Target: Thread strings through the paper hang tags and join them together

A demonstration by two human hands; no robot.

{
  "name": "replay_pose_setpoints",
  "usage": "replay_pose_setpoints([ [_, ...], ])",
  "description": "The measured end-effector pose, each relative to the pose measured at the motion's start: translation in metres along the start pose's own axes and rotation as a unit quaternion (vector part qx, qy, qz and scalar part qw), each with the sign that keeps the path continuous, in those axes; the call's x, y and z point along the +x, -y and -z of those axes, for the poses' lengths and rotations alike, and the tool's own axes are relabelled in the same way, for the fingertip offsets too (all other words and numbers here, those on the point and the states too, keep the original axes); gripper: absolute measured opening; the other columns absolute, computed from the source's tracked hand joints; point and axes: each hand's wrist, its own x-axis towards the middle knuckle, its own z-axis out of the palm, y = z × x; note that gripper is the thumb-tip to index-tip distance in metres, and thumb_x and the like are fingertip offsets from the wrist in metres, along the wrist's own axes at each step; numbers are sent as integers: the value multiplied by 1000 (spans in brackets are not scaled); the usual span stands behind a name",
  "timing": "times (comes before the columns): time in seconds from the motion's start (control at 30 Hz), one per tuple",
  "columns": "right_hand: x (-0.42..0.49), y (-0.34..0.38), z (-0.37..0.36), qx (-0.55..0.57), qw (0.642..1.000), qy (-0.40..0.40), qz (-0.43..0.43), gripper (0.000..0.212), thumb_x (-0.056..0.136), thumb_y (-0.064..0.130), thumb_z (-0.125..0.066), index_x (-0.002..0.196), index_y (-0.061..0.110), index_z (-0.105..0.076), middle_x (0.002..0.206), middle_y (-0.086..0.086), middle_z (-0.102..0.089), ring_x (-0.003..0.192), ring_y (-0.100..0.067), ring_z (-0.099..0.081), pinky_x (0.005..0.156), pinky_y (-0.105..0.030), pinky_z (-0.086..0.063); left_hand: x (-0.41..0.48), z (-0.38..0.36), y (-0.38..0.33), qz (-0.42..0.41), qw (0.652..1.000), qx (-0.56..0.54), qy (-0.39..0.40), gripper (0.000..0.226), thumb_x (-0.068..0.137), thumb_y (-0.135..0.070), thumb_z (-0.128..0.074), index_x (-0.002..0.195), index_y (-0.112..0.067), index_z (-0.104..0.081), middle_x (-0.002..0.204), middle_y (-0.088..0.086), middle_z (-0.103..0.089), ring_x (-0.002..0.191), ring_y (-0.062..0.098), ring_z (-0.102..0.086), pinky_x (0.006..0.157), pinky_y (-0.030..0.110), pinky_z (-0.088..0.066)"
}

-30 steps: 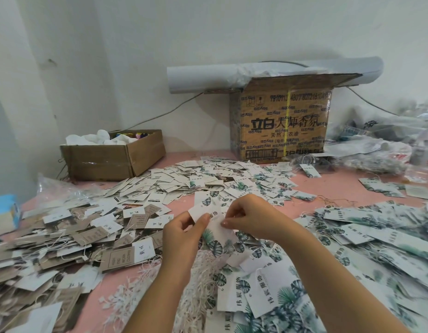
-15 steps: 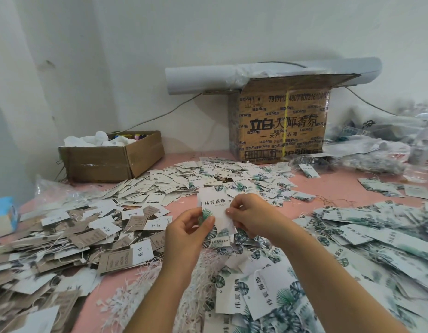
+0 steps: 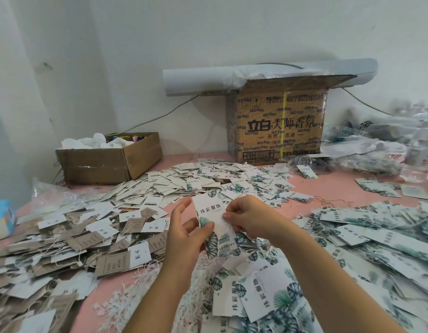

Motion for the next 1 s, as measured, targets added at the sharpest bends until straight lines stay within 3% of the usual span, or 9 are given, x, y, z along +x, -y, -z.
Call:
replay_pose_setpoints([
  [0.23, -1, 2, 1, -8, 999, 32, 24, 25, 91, 15, -58, 66, 16, -57, 47, 10, -52, 36, 0, -38, 44, -17, -34, 3, 2, -4, -2, 998, -30, -57, 11, 88, -10, -61, 91, -19, -65, 70, -8, -71, 59, 5, -65, 49, 22, -51],
  [0.37, -1, 2, 2, 19, 999, 0, 32, 17, 88, 7, -59, 76, 18, -62, 61, 5, -62, 43, -1, -47, 46, -14, -40, 2, 3, -3, -9, 997, -13, -70, 16, 88, -9, -60, 80, -22, -65, 66, -10, -70, 58, 2, -64, 54, 24, -50],
  [0.47, -1, 2, 5, 44, 997, -47, 51, 16, 84, 2, -63, 83, 17, -69, 69, 5, -67, 58, 2, -59, 57, -10, -48, 2, 4, -3, -10, 997, 0, -73, 12, 88, -10, -62, 81, -19, -65, 64, -10, -69, 57, 3, -63, 53, 24, -50],
  [0.63, -2, 4, 8, 54, 989, -117, 69, 19, 81, 1, -67, 78, 19, -72, 71, 5, -68, 71, -16, -66, 77, -30, -56, 3, 2, -4, -7, 997, 12, -77, 4, 85, -14, -65, 81, -15, -65, 68, -4, -69, 64, 12, -63, 65, 33, -52],
  [0.77, -2, 8, 9, 37, 984, -146, 94, 23, 83, 3, -66, 70, 21, -68, 62, 12, -63, 52, 9, -55, 58, -10, -44, 2, 1, -5, -22, 997, 18, -69, 13, 86, -17, -65, 75, -14, -60, 62, -8, -65, 60, 10, -61, 64, 33, -51],
  [0.83, -1, 9, 8, 26, 981, -160, 110, 25, 84, 4, -64, 68, 24, -64, 62, 12, -61, 52, 7, -53, 55, -7, -40, 1, 0, -5, -33, 997, 23, -66, 13, 86, -18, -65, 75, -15, -59, 63, -13, -66, 62, 10, -60, 67, 35, -51],
  [0.9, -1, 9, 8, 14, 978, -168, 120, 26, 84, 8, -65, 66, 25, -59, 62, 11, -59, 53, 1, -48, 56, -12, -40, 1, -1, -6, -44, 997, 28, -62, 8, 85, -18, -66, 79, -20, -62, 68, -10, -67, 65, 11, -62, 67, 34, -52],
  [1.0, -2, 11, 7, 4, 975, -176, 138, 24, 84, 12, -66, 66, 26, -57, 55, 13, -54, 49, 1, -42, 52, -12, -34, 1, -2, -7, -56, 997, 38, -36, 12, 85, -17, -66, 88, -28, -63, 74, -10, -70, 67, 5, -66, 60, 21, -53],
])
